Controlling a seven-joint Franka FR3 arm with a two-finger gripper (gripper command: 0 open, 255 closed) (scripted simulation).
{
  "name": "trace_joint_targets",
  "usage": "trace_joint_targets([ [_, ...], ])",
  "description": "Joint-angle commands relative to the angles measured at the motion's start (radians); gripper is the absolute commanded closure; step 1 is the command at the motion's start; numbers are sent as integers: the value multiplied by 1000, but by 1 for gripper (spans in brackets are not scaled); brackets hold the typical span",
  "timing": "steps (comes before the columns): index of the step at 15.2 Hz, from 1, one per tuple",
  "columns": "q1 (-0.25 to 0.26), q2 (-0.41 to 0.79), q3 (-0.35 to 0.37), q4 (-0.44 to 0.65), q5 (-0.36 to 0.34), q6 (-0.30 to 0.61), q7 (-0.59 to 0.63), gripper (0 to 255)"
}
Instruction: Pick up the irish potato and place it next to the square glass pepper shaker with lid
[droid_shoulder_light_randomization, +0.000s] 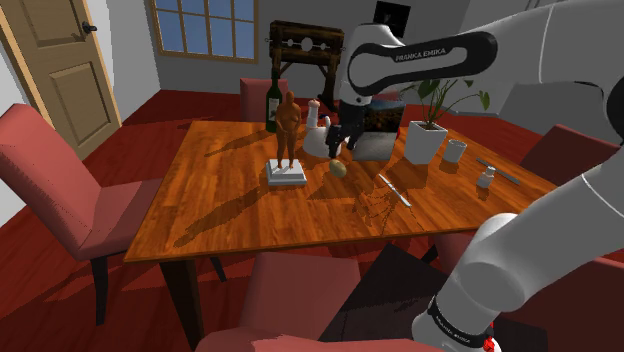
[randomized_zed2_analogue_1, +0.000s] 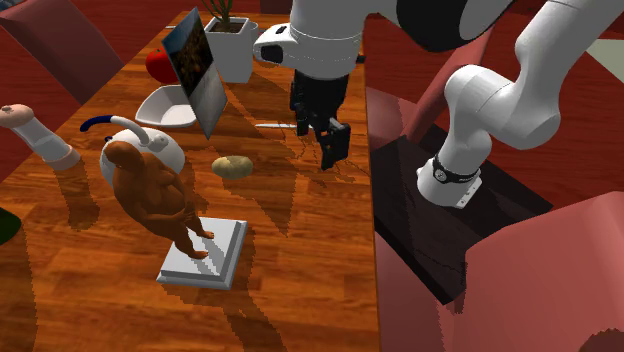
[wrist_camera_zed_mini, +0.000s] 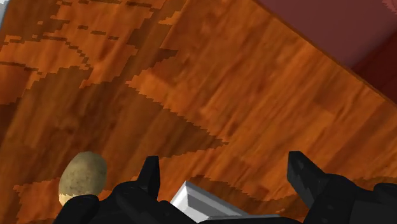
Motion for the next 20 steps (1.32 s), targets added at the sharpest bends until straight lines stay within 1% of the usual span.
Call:
trace_joint_targets([
  [1,-15,59,-15,23,-3,34,9,0],
  [10,-78,333,-88,147,9,172,26,0],
  [15,-116,490,-125,243,38,224,28,0],
  [20,-161,648,-153,359,78,256,26,0],
])
